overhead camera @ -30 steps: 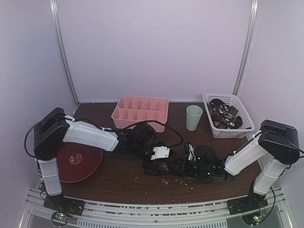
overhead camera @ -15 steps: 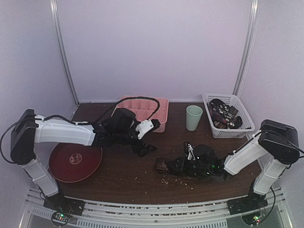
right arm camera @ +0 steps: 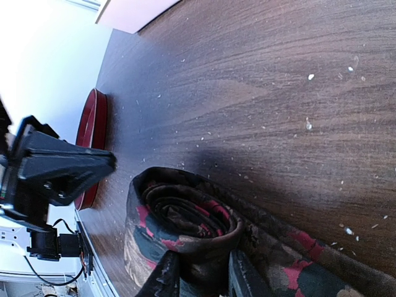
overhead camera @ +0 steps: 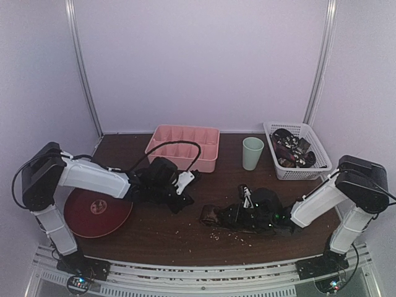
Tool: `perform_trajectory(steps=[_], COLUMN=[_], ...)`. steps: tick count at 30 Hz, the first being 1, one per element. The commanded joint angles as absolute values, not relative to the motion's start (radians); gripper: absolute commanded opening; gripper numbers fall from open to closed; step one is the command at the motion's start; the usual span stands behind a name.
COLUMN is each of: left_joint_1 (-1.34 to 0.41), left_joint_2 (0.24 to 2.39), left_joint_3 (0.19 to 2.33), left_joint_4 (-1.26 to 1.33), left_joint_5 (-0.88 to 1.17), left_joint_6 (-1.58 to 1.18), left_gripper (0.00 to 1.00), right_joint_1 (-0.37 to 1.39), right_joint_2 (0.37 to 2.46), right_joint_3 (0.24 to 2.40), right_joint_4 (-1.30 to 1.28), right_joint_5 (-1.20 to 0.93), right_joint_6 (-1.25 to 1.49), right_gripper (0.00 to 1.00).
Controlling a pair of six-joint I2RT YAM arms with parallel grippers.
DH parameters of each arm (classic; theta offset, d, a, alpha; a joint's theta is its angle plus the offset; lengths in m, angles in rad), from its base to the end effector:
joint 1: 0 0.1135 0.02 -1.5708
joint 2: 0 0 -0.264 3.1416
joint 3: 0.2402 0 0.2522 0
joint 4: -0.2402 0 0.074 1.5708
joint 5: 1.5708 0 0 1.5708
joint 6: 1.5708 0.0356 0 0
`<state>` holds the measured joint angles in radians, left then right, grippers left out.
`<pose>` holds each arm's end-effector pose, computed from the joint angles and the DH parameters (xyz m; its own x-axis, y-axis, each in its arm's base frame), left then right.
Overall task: Roll the ties
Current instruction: Roll the tie at the center of the board.
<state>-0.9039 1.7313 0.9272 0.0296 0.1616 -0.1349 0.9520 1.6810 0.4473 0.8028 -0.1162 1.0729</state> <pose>0.2141 -0.2812 0.1630 -0.5425 0.4746 -0.6931 0.7808 0.5893 -0.2076 0.1626 0.2354 0.1189 -0.8802 0.2683 -0.3914 -0.2027 0.5331 0.8214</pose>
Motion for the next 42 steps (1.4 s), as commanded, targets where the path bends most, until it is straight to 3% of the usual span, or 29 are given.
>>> perform_trajectory(steps=[1, 20, 42], left_joint_1=[-0.904, -0.939, -0.966], left_joint_2=[1.766, 1.890, 1.900], left_joint_3=[0.899, 0.845, 0.947], left_joint_4=[0.110, 0.397, 0.380], left_joint_5=[0.181, 0.379, 0.456], left_joint_6=[-0.222, -0.357, -0.385], left_gripper=[0.00, 0.00, 0.00], right_joint_1=[0.949, 0.948, 0.963], right_joint_2=[1.681, 1.642, 1.605], right_joint_3=[0.446, 0.459, 0.509], right_joint_4=[0.701, 0.635, 0.516], right_joint_5=[-0.085, -0.057, -0.045], right_joint_6=[1.053, 1.019, 0.934], right_gripper=[0.29, 0.30, 0.29])
